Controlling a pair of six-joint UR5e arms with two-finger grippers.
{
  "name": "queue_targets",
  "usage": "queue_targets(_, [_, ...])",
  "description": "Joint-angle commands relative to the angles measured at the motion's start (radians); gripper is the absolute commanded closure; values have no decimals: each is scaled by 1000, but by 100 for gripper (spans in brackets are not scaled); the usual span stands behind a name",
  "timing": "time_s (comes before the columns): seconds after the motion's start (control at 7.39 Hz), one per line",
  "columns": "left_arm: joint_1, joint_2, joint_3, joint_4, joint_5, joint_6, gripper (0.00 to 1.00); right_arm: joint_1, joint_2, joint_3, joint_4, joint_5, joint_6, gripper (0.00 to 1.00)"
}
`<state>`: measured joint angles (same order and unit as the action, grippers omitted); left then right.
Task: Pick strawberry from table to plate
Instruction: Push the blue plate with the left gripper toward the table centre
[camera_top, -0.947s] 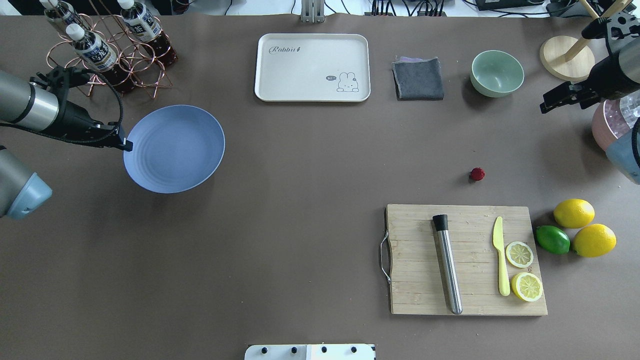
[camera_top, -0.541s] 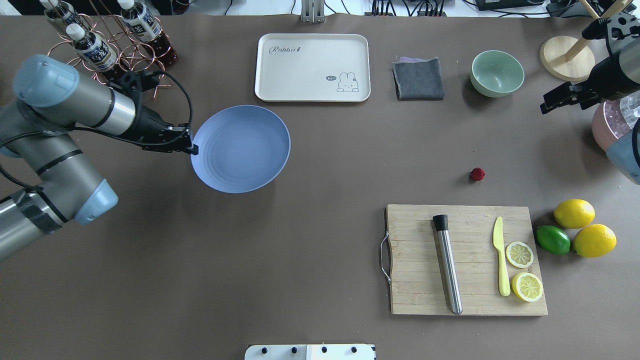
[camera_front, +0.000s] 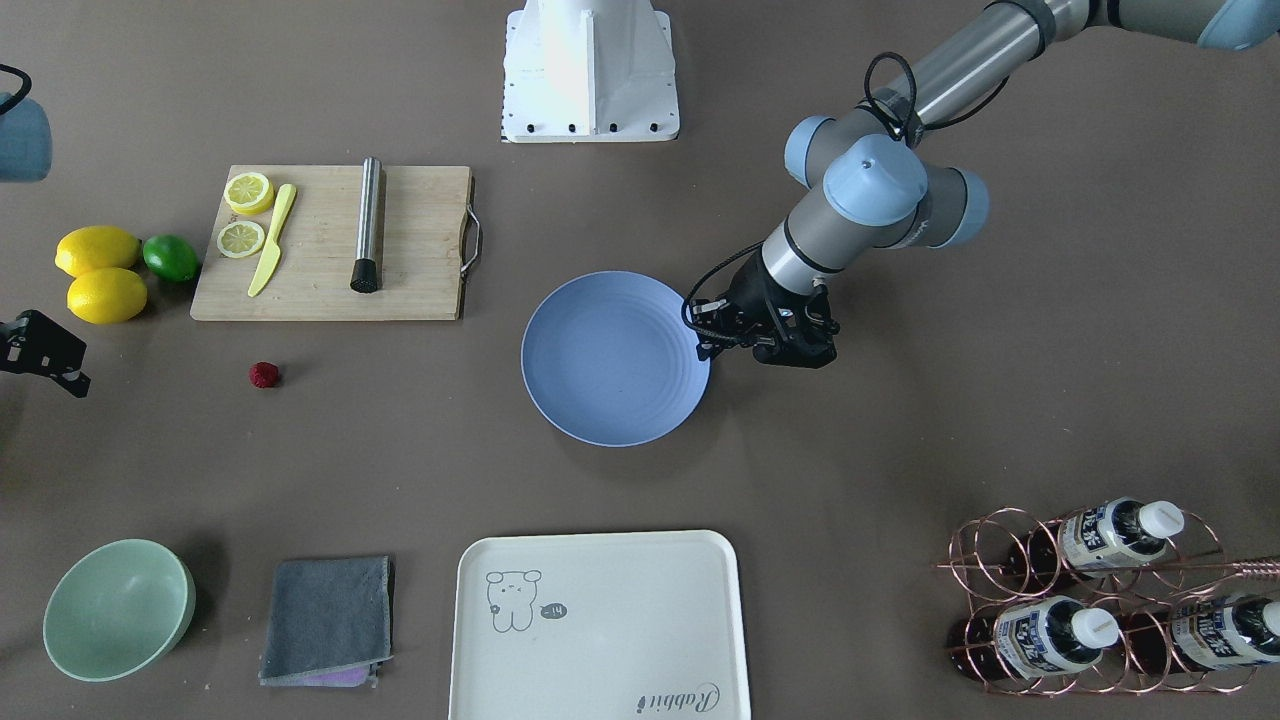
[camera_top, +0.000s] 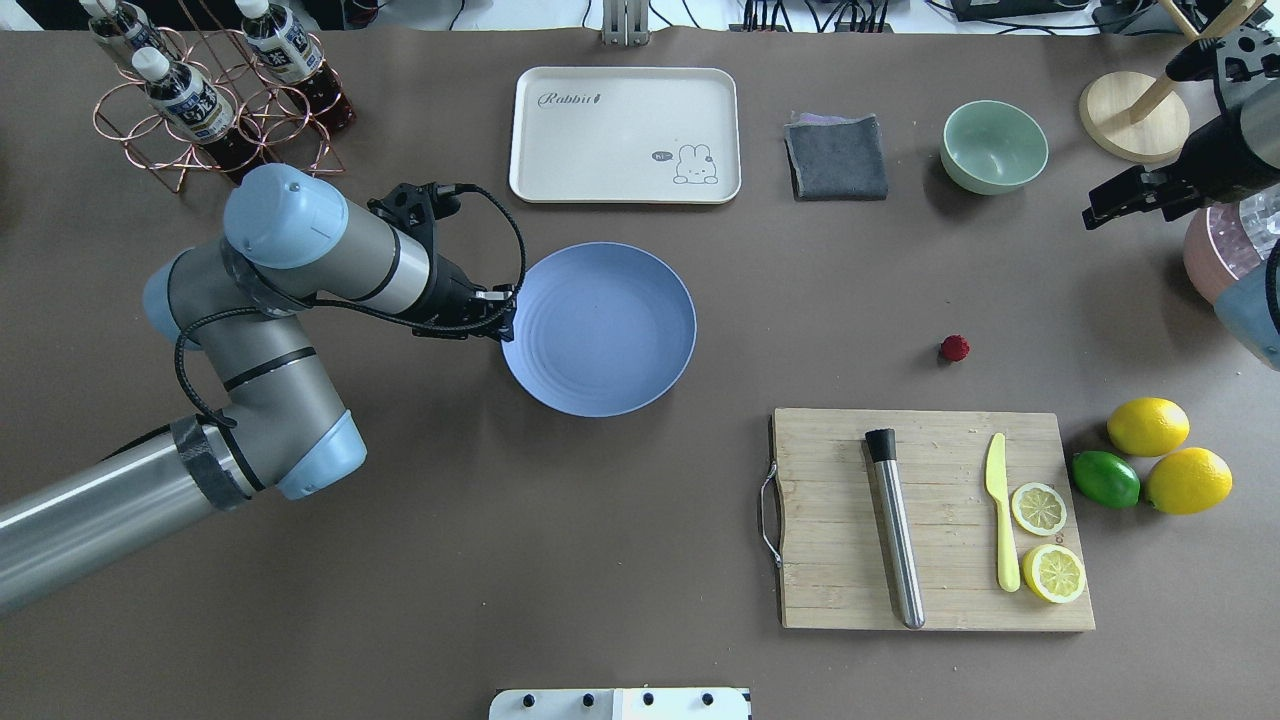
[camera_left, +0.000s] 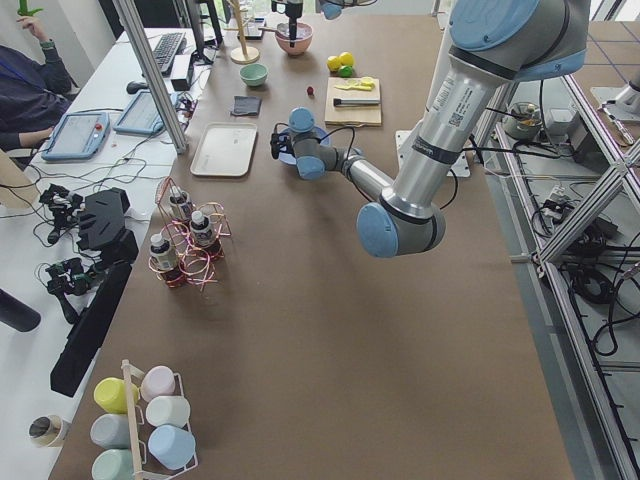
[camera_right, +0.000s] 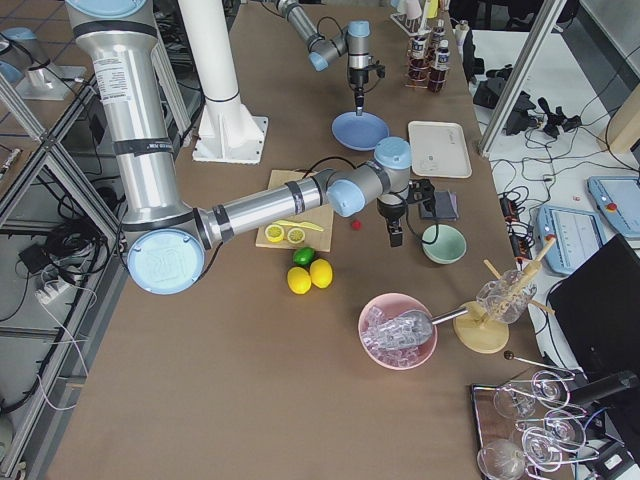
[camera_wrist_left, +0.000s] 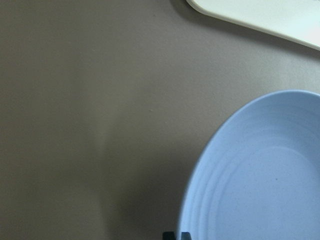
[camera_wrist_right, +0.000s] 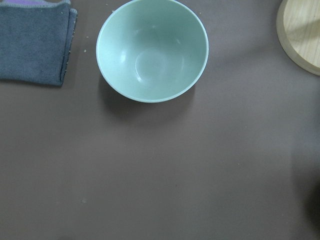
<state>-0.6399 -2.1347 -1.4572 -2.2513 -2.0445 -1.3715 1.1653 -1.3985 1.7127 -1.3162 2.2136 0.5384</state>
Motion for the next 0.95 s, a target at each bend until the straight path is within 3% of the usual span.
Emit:
queue_targets(0.0, [31,-27,38,4,59,-6,100,-1,-1,1,-2,0,0,0])
queue_targets(0.41, [29,-19,38,3,61,3,99,-1,-1,-1,-2,0,2,0])
queue_targets(0.54, [29,-13,32,-2,63,6,4,-3,-1,-1,0,0,2,0])
queue_targets(0.81, [-48,47,-32,4,28,15,2,-24,13,4,-3,-5,41,0])
